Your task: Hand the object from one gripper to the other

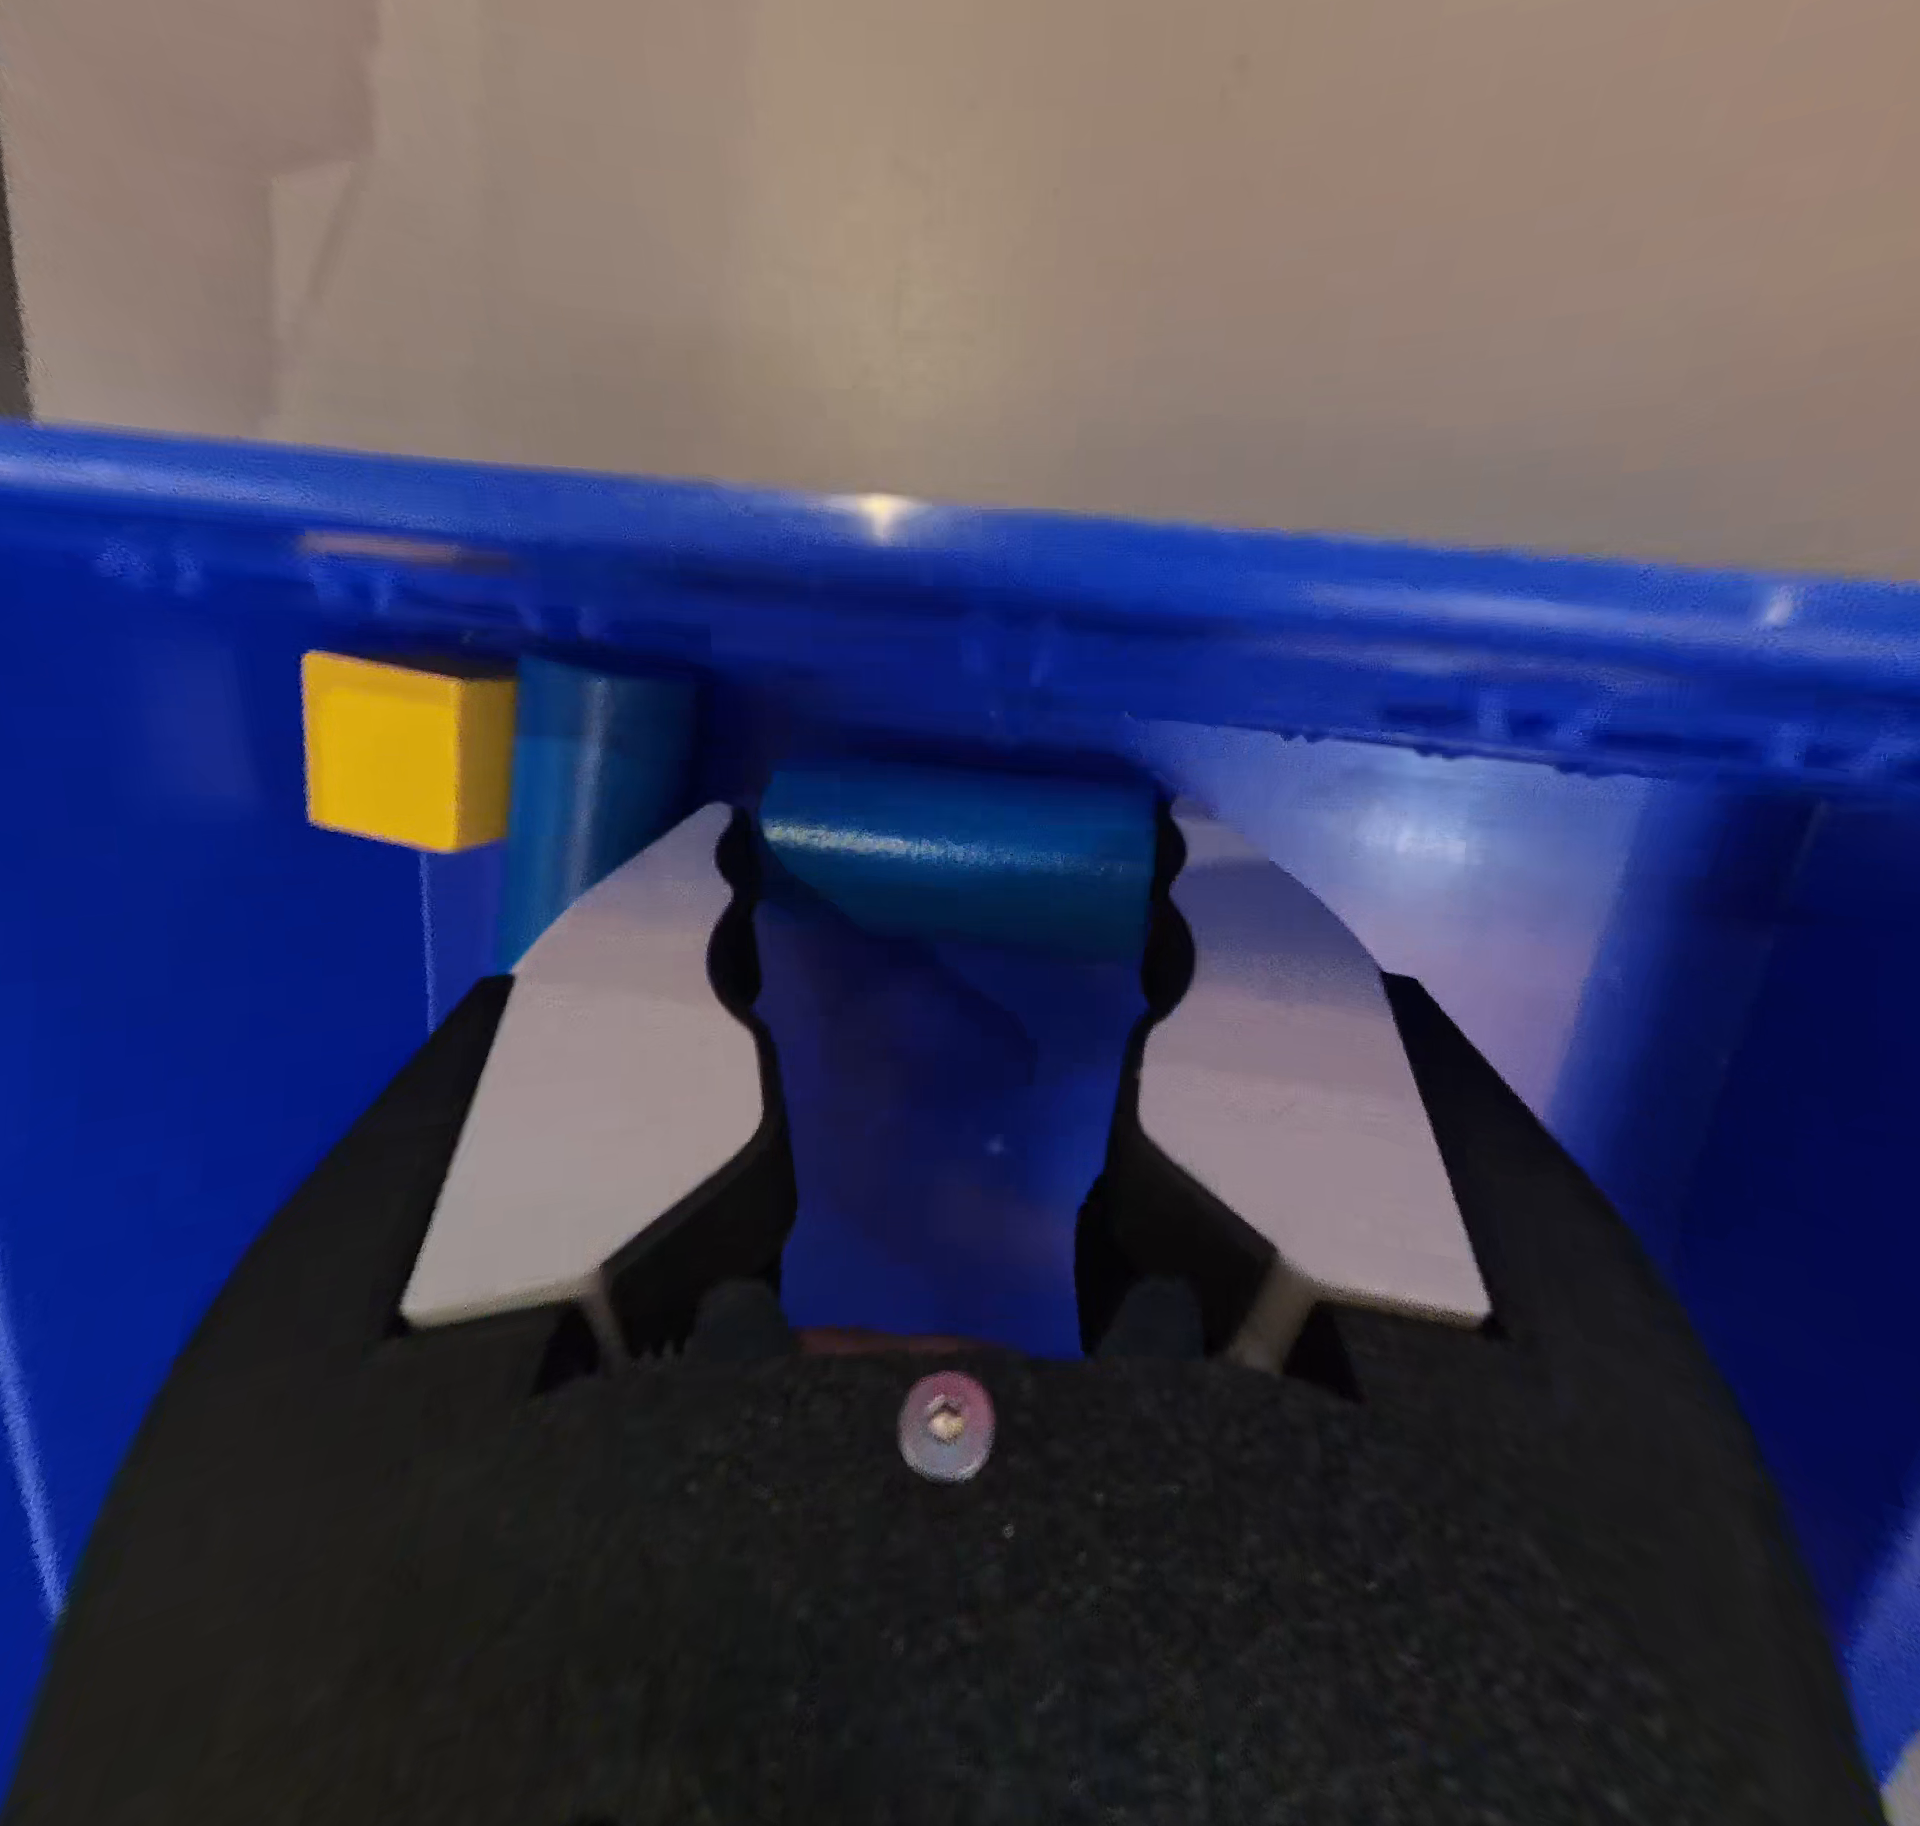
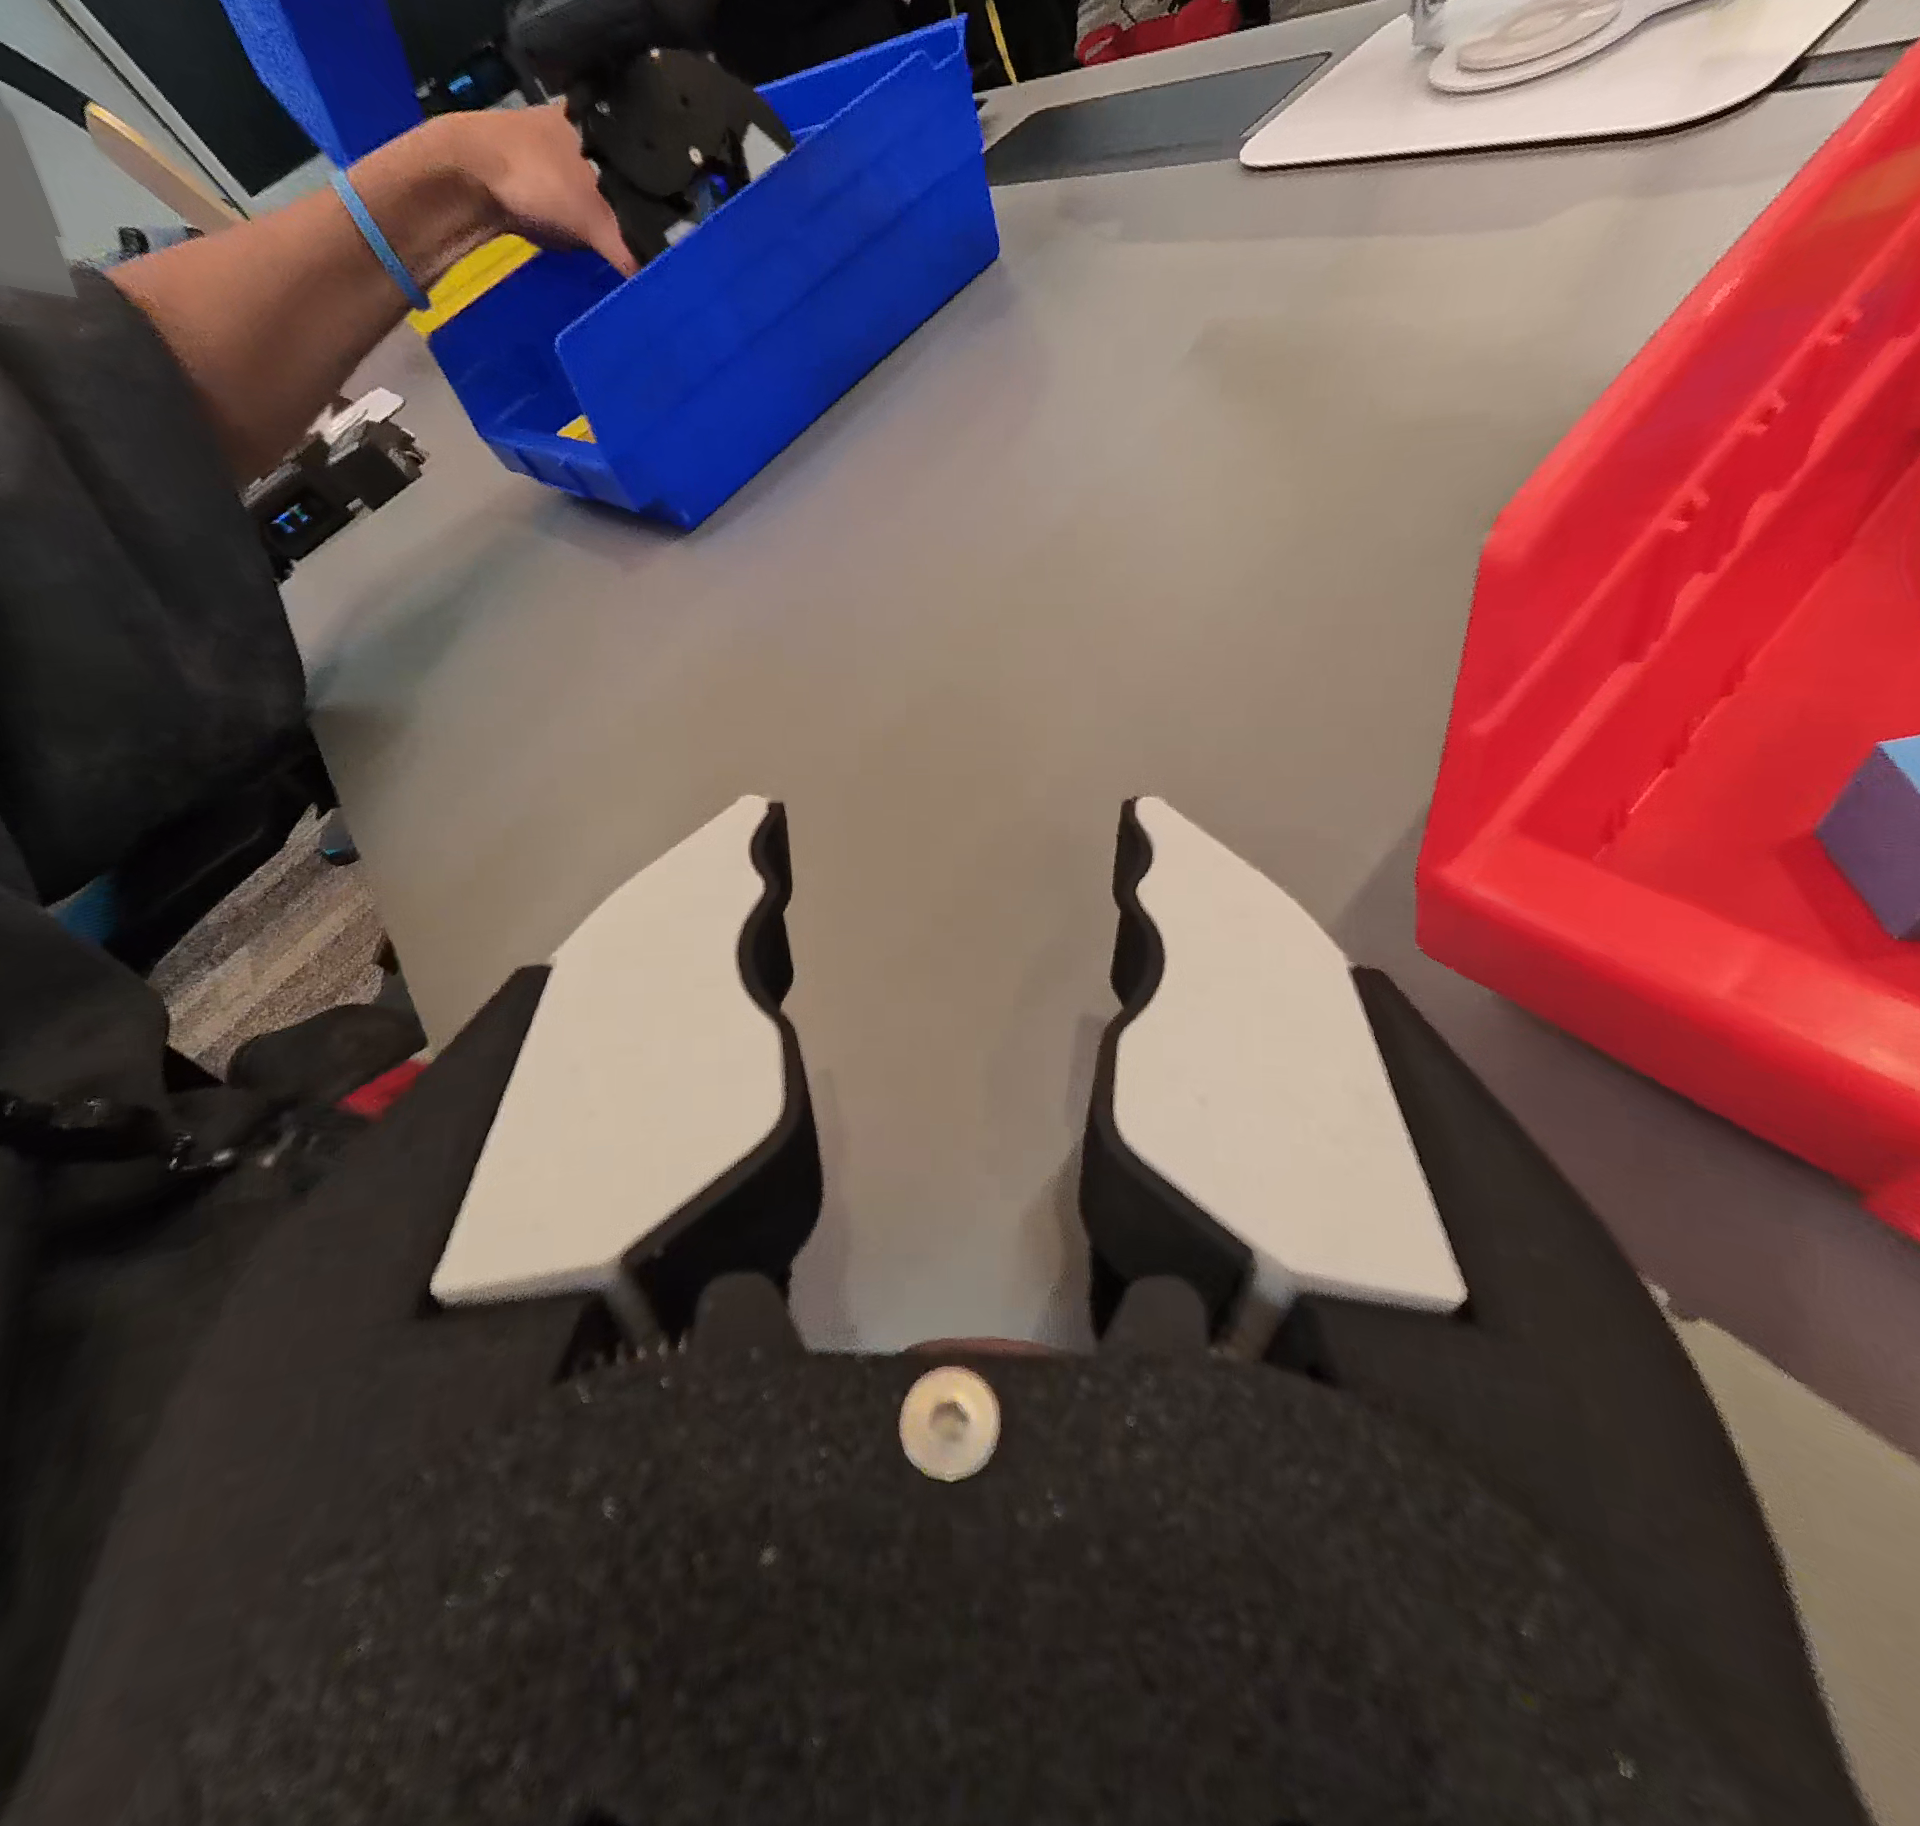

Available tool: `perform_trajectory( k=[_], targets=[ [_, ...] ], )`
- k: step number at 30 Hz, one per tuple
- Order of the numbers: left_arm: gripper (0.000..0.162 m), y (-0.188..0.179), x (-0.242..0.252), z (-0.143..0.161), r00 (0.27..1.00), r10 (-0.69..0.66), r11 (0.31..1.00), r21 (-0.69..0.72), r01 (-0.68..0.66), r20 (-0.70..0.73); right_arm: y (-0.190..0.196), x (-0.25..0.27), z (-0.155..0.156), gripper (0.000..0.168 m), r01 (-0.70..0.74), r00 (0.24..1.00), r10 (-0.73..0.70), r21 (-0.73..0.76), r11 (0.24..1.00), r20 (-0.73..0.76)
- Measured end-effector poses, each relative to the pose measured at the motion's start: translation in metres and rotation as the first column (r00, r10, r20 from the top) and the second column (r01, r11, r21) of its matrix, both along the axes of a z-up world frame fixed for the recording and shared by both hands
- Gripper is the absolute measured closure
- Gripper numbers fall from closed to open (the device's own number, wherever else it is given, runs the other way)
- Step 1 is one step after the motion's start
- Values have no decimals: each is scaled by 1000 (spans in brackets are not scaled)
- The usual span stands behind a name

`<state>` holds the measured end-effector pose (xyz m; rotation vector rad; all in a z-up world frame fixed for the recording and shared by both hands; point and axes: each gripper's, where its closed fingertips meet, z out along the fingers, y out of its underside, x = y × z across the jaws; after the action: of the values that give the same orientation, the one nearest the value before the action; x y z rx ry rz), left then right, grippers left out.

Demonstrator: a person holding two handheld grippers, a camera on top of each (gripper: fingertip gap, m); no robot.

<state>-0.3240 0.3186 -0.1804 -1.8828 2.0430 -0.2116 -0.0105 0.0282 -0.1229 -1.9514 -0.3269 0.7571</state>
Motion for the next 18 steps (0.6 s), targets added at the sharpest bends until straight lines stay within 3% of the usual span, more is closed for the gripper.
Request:
perform_trajectory(
  k=[5, 8, 10, 13, 15, 18],
  targets=[
    [90, -19, -12, 73, 971, 81, 993, 70, -99, 224, -1, 4, 5, 114, -25, 998, 23, 28, 999, 60],
    [90, -56, -1, 131, 881, 17, 989, 122, -85, 472, 8, -4, 19, 114, -54, 999, 54, 66, 996, 2],
    [91, -88, 12, 167, 793, -108, 969, 240, -50, 600, 16, -18, 37, 115, -104, 992, 109, 84, 991, -58],
    [91, -131, 38, 210, 684, -253, 923, 382, -41, 684, 37, -48, 81, 116, -179, 971, 198, 142, 974, -134],
    [91, -157, 63, 227, 647, -300, 915, 404, -13, 701, 57, -71, 111, 107, -226, 942, 256, 151, 962, -218],
    [91, -185, 102, 243, 616, -350, 904, 427, 25, 706, 75, -113, 149, 99, -354, 837, 387, 158, 922, -386]
  ],
)
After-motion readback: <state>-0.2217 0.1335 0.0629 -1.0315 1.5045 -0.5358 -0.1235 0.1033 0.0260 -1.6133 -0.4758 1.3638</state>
